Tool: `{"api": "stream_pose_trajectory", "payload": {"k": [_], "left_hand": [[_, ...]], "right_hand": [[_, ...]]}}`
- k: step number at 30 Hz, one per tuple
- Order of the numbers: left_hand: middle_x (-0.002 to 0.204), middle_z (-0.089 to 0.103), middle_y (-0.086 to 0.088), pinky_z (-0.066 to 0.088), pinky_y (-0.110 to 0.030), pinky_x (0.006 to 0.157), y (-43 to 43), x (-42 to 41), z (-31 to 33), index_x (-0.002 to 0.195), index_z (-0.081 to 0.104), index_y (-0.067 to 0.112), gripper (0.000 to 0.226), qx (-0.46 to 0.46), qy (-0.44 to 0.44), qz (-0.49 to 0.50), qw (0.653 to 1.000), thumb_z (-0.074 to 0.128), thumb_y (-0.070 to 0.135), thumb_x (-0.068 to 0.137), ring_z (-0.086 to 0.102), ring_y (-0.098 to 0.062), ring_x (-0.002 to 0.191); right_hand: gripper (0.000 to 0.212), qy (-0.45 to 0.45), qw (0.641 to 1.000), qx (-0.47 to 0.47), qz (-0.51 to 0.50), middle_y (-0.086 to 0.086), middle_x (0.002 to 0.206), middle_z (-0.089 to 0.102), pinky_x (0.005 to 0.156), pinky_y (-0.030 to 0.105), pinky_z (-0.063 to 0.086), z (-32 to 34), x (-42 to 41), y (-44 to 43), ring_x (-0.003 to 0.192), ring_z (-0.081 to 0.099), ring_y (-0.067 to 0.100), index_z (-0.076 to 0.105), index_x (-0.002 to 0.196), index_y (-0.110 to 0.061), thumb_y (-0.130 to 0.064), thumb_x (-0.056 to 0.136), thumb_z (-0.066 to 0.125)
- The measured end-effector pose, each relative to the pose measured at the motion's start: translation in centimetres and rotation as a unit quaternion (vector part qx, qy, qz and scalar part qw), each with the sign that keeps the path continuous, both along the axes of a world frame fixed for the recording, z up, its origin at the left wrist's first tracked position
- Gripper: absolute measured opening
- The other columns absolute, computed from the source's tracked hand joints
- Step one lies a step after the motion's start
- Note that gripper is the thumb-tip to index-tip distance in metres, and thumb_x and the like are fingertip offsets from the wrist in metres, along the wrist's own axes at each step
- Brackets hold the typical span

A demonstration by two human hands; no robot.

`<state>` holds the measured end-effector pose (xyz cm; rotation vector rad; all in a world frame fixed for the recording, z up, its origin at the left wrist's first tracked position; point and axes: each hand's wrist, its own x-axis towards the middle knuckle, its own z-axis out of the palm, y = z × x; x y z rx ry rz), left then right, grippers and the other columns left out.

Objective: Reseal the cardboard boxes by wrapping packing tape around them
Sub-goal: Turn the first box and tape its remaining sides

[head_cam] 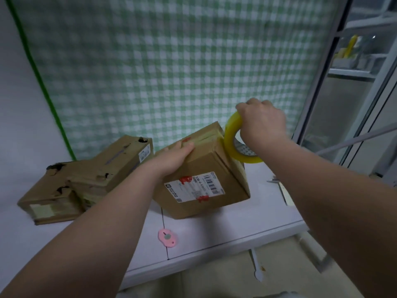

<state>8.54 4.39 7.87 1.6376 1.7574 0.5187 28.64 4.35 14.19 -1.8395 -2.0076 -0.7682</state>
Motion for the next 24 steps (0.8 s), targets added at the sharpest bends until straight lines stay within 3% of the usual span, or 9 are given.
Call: {"api": "stream_pose_trajectory", "payload": {"k": [2, 5, 7, 10, 13, 15, 19, 21, 24], "left_hand": [[0.147, 0.033, 0.006, 0.044, -0.035, 0.095, -0.6, 0.1, 1.4, 0.146, 0.02, 0.045, 0.08, -0.003, -0.077, -0.018, 0.997, 0.025, 0.085, 0.076, 0.046, -0.016, 0.12], [0.143, 0.037, 0.01, 0.042, -0.015, 0.064, -0.5, 0.4, 2.9, 0.15, 0.014, 0.038, 0.068, 0.01, -0.157, -0.068, 0.985, 0.034, 0.065, 0.09, 0.047, 0.002, 0.081], [0.133, 0.047, 0.008, 0.048, -0.021, 0.067, 0.2, 0.1, 3.2, 0.149, 0.009, 0.042, 0.074, 0.006, -0.213, -0.074, 0.974, 0.051, 0.055, 0.089, 0.054, -0.001, 0.082], [0.117, 0.059, 0.002, 0.056, -0.038, 0.08, 0.9, -0.3, 3.8, 0.147, 0.013, 0.047, 0.084, 0.009, -0.25, -0.067, 0.966, 0.066, 0.03, 0.084, 0.067, -0.02, 0.09], [0.093, 0.067, -0.007, 0.055, -0.029, 0.06, 1.0, -0.3, 4.0, 0.143, 0.027, 0.041, 0.069, 0.018, -0.259, -0.048, 0.964, 0.056, 0.017, 0.085, 0.068, -0.02, 0.072], [0.084, 0.062, -0.008, 0.051, -0.027, 0.054, 1.1, -0.6, 4.2, 0.134, 0.037, 0.03, 0.052, 0.025, -0.253, -0.011, 0.967, 0.047, 0.012, 0.087, 0.061, -0.02, 0.066], [0.099, 0.062, -0.01, 0.056, -0.036, 0.072, 2.1, -1.7, 4.0, 0.126, 0.044, 0.024, 0.047, 0.034, -0.214, 0.033, 0.976, 0.057, 0.022, 0.082, 0.063, -0.024, 0.082], [0.105, 0.065, -0.004, 0.056, -0.041, 0.082, 2.4, -2.3, 3.7, 0.121, 0.047, 0.027, 0.057, 0.036, -0.179, 0.032, 0.983, 0.074, 0.038, 0.073, 0.065, -0.023, 0.092], [0.108, 0.061, 0.002, 0.053, -0.037, 0.084, 2.8, -3.3, 3.4, 0.118, 0.048, 0.028, 0.064, 0.037, -0.141, 0.036, 0.989, 0.08, 0.048, 0.066, 0.06, -0.019, 0.097]], "right_hand": [[0.039, 0.011, 1.0, 0.009, 0.005, 0.006, 0.112, 0.055, 0.063, 0.034, 0.032, 1.7, -1.3, 0.2, 0.1, 0.052, 0.028, 0.055, 0.119, -0.018, -0.004, 0.083, 0.056], [0.033, 0.002, 0.999, 0.023, 0.023, 0.006, 0.109, 0.054, 0.064, 0.034, 0.033, 3.6, -3.4, 0.3, 0.1, 0.052, 0.029, 0.054, 0.112, -0.016, -0.002, 0.082, 0.056], [0.031, -0.01, 0.999, 0.028, 0.037, 0.007, 0.11, 0.054, 0.064, 0.034, 0.033, 4.5, -4.5, 0.3, 0.102, 0.053, 0.03, 0.054, 0.111, -0.016, -0.004, 0.083, 0.058], [0.032, -0.006, 0.998, 0.037, 0.046, 0.005, 0.108, 0.054, 0.06, 0.033, 0.032, 5.4, -5.8, 0.7, 0.094, 0.054, 0.029, 0.054, 0.115, -0.018, -0.007, 0.085, 0.057], [0.024, 0.028, 0.997, 0.038, 0.058, 0.002, 0.093, 0.048, 0.049, 0.027, 0.023, 5.8, -6.5, 1.3, 0.078, 0.047, 0.025, 0.054, 0.108, -0.018, -0.009, 0.086, 0.054], [0.013, 0.066, 0.995, 0.031, 0.074, 0.0, 0.085, 0.047, 0.049, 0.027, 0.026, 5.8, -6.8, 1.8, 0.076, 0.051, 0.025, 0.055, 0.101, -0.019, -0.019, 0.089, 0.055], [0.031, 0.165, 0.981, -0.001, 0.102, 0.0, 0.085, 0.052, 0.057, 0.03, 0.033, 5.1, -7.6, 2.8, 0.077, 0.049, 0.023, 0.058, 0.105, -0.018, -0.044, 0.087, 0.062], [0.034, 0.21, 0.97, -0.018, 0.124, -0.001, 0.087, 0.051, 0.06, 0.031, 0.036, 4.6, -8.1, 3.2, 0.081, 0.051, 0.022, 0.058, 0.111, -0.019, -0.042, 0.085, 0.064], [0.048, 0.286, 0.943, -0.086, 0.145, 0.0, 0.096, 0.053, 0.064, 0.033, 0.043, 4.2, -8.4, 3.6, 0.085, 0.052, 0.02, 0.052, 0.125, -0.02, -0.029, 0.081, 0.069]]}}
